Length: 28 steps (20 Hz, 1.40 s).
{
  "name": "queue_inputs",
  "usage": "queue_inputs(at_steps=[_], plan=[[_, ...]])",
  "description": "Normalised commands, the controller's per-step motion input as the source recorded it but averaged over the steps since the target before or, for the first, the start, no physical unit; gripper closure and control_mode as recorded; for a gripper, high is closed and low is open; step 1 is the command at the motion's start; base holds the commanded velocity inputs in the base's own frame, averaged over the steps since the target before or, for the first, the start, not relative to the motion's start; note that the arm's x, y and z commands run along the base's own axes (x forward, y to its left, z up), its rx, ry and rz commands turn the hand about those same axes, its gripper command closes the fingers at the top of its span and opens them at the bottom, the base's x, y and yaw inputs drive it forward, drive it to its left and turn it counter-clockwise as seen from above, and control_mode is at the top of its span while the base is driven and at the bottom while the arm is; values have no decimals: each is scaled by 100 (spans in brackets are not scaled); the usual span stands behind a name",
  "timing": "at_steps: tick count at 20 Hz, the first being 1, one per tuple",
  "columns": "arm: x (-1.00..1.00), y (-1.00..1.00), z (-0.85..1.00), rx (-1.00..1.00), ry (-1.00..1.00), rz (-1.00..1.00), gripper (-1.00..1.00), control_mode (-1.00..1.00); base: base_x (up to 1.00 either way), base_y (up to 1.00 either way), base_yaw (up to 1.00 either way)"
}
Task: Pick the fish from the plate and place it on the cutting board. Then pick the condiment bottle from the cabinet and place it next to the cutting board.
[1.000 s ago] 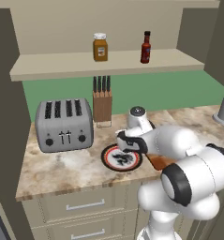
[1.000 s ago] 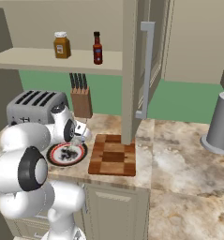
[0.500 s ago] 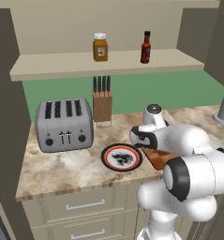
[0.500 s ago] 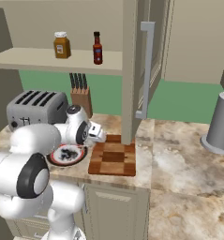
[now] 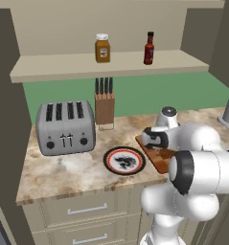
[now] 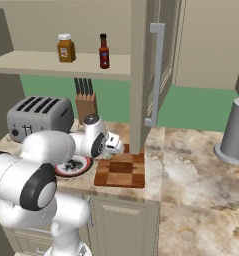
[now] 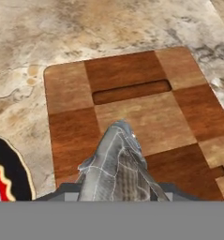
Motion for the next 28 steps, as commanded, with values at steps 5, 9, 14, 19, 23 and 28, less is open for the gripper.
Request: queue_inputs(at_steps=[5, 9, 14, 19, 23, 28], plan=[[13, -20, -25, 0, -1, 0, 100, -100, 0, 0, 0], [10, -9, -22, 0, -3, 0, 100, -100, 0, 0, 0], [15, -1, -30, 0, -7, 0, 100, -100, 0, 0, 0], [19, 0, -44, 0, -12, 0, 100, -100, 0, 0, 0], [24, -5, -41, 0, -13, 1, 100, -100, 0, 0, 0], [22, -6, -20, 0, -4, 0, -100, -100, 0, 0, 0]])
